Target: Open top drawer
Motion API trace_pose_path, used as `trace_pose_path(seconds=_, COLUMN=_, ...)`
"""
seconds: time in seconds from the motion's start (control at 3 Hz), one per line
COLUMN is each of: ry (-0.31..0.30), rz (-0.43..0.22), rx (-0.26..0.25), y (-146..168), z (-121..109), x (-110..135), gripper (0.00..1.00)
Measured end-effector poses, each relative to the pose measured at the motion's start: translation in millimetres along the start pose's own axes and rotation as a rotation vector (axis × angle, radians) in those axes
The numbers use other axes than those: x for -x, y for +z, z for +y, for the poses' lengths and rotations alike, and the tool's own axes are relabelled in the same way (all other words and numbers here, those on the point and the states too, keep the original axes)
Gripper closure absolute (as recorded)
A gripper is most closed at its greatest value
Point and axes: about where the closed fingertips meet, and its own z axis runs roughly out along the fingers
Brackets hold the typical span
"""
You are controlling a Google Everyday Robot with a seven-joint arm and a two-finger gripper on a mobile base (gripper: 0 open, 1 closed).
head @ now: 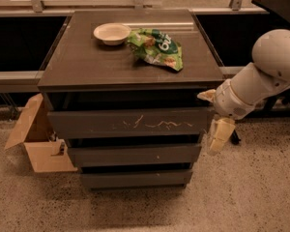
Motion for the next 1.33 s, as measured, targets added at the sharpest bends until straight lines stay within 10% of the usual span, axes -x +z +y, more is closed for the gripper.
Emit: trace_pose_path(seconds=1.33, ry=-0.096, rz=0.083, rx=0.066, y=104, z=-64, x=-3, gripper=0.0)
